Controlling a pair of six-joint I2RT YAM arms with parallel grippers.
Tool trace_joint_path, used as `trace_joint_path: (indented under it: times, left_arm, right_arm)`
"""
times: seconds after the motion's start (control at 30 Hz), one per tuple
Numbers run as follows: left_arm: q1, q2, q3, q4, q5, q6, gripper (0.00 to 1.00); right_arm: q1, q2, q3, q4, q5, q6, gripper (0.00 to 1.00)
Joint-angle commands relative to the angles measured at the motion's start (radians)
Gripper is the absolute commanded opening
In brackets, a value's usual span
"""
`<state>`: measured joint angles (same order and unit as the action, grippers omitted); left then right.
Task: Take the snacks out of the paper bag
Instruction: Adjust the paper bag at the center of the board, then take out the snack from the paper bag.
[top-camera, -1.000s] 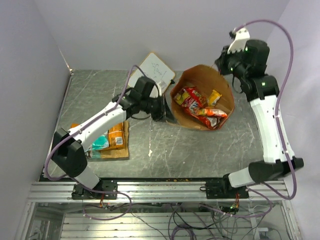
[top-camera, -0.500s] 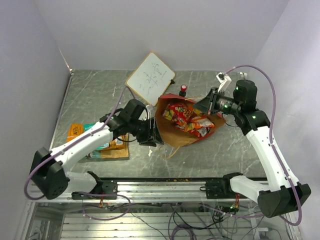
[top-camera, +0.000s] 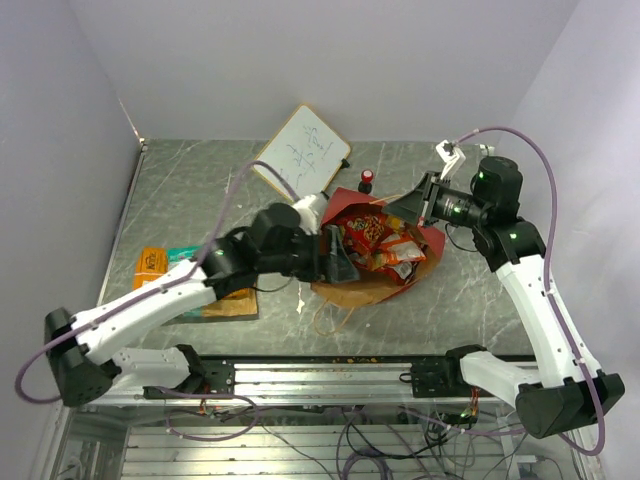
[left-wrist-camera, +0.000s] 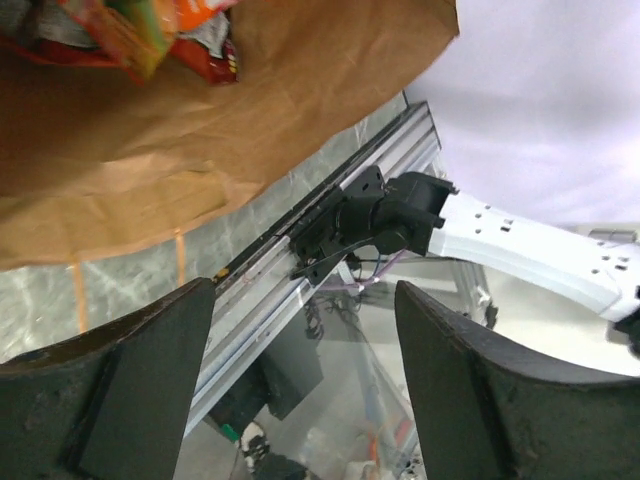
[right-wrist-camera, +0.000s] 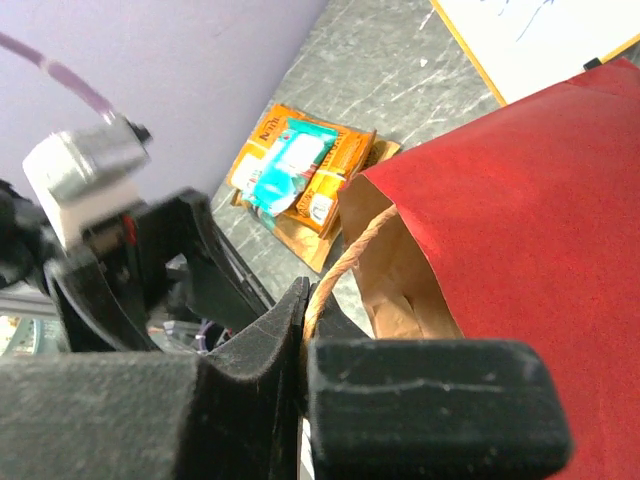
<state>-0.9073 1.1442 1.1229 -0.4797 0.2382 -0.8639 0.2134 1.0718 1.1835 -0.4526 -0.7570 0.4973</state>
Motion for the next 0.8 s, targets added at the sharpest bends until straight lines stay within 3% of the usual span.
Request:
trace_joint_path:
  times: [0.0, 0.33, 0.57, 0.77]
  left_arm:
    - [-0.157, 0.12, 0.022, 0.215, -0.242, 0.045, 0.79]
    - [-0.35, 0.361, 0.072, 0.341, -0.633, 0.282, 0.59]
    - [-0.351, 0.514, 0.1, 0.419, -0.722, 0.399, 0.58]
    - [-0.357, 0.622, 0.134, 0.481, -0.711, 0.465, 0.57]
  right_arm:
    - [0.004, -0.04, 0.018, 0.041, -0.013, 0.058, 0.0]
    - [0.004, -0.001, 0.112, -0.072, 0.004, -0.014, 0.0]
    - [0.004, 0.02, 0.141, -0.105, 0.011, -0.052, 0.0]
    - [0.004, 0.031, 0.153, -0.072, 0.014, -0.029, 0.0]
